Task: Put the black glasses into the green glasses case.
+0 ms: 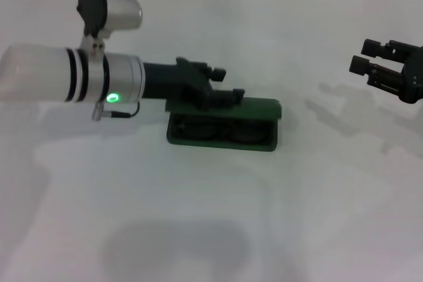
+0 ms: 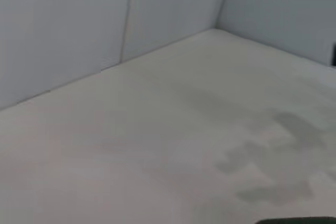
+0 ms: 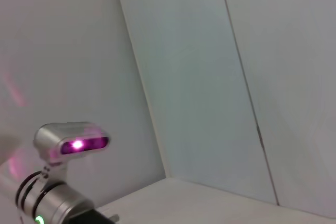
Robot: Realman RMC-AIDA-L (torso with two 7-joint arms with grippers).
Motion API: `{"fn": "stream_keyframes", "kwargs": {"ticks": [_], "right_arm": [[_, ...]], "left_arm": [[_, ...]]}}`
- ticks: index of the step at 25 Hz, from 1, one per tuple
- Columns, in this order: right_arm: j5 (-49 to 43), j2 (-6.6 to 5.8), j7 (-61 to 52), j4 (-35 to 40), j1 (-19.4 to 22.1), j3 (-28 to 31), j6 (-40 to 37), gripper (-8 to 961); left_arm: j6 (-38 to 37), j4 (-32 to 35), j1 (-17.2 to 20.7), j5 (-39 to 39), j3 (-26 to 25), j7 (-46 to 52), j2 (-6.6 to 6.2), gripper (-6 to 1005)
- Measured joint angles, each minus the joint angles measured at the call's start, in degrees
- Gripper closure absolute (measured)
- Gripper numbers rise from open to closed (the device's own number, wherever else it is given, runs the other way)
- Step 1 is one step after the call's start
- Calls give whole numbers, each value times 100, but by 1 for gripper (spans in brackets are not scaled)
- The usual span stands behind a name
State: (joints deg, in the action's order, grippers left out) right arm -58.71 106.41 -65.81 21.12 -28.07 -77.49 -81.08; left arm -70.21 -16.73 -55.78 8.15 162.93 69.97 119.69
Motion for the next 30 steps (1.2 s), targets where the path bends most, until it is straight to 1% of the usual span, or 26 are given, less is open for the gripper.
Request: {"fn": "stream_keyframes", "kwargs": {"ticks": [4, 8, 10, 12, 14, 15, 16, 17, 18, 20, 22, 25, 28, 30], "right_arm": [[0, 16, 0, 47, -12, 3, 87, 409], [-55, 70, 25, 155, -11, 4, 151, 398], [-185, 101, 37, 253, -10, -6, 124, 393], [-426, 137, 46, 423, -11, -19, -17, 388], [-744, 202, 75, 636, -10, -11, -269, 382], [-908, 260, 98, 764, -12, -7, -421, 379], [-982, 284, 104, 828, -11, -4, -477, 377], [-1177, 355, 116, 1007, -12, -8, -610, 374], [-1394, 420, 127, 1156, -12, -19, -673, 371], [-1789, 554, 157, 1438, -6, -15, -735, 366], [-2004, 716, 295, 1566, -5, 10, -727, 360], [-2062, 865, 622, 1556, -7, 9, -723, 352], [-2074, 923, 766, 1523, -10, -22, -717, 121], [-2078, 932, 779, 1514, -12, -33, -713, 99]], "left_arm": [[12, 128, 209, -2, 2, -476, 4, 367], [-16, 196, 378, 119, 2, -900, 3, 368], [-167, 218, 454, 290, 2, -1152, -2, 368], [-703, 204, 589, 612, 2, -1549, -30, 368], [-1542, 176, 766, 880, 1, -1874, -118, 368], [-2043, 167, 857, 941, 3, -1947, -193, 368], [-2370, 166, 899, 942, 1, -1930, -261, 368], [-2824, 163, 960, 896, 2, -1886, -349, 368], [-3124, 162, 1010, 848, 1, -1850, -419, 368], [-3757, 160, 1184, 772, 0, -1896, -531, 360], [-4107, 156, 1419, 747, 1, -2167, -579, 352], [-4250, 152, 1715, 778, 1, -2576, -577, 330], [-4327, 154, 1895, 789, 0, -2826, -545, 289], [-4361, 157, 1944, 791, -3, -2886, -538, 275]]}}
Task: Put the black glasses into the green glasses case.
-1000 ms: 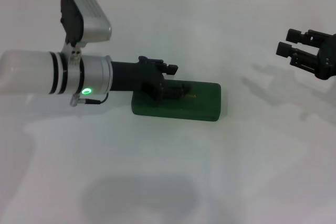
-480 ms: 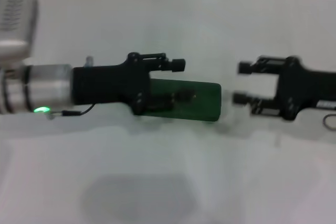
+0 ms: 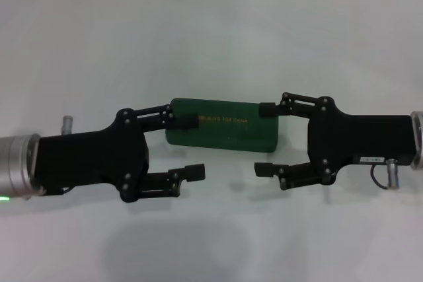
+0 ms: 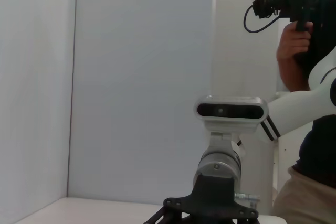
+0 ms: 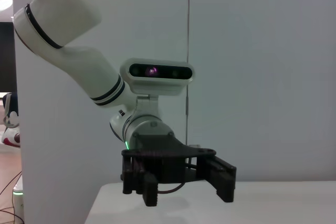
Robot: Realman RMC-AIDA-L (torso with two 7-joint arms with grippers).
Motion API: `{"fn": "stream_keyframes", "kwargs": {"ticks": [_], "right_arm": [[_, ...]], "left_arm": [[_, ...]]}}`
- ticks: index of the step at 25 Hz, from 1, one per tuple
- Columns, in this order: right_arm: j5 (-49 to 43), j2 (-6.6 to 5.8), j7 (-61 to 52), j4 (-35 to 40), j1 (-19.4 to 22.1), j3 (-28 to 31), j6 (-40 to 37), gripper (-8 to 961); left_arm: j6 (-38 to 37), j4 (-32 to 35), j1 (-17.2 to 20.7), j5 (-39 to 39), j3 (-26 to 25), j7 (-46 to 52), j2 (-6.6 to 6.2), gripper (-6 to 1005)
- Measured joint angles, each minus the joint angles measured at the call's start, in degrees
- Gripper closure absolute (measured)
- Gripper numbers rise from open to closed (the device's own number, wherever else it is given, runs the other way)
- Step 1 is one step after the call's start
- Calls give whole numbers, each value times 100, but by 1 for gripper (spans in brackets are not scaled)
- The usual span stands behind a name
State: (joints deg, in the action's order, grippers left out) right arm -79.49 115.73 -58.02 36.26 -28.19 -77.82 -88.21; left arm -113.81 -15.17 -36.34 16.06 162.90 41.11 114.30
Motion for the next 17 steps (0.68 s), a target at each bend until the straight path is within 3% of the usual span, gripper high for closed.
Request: {"fn": "stream_keyframes", "kwargs": {"ticks": [17], "right_arm": [[9, -4, 8, -10, -57, 28, 77, 65]], "left_arm": [[-162, -13, 179, 228, 3, -31, -40, 275]]}}
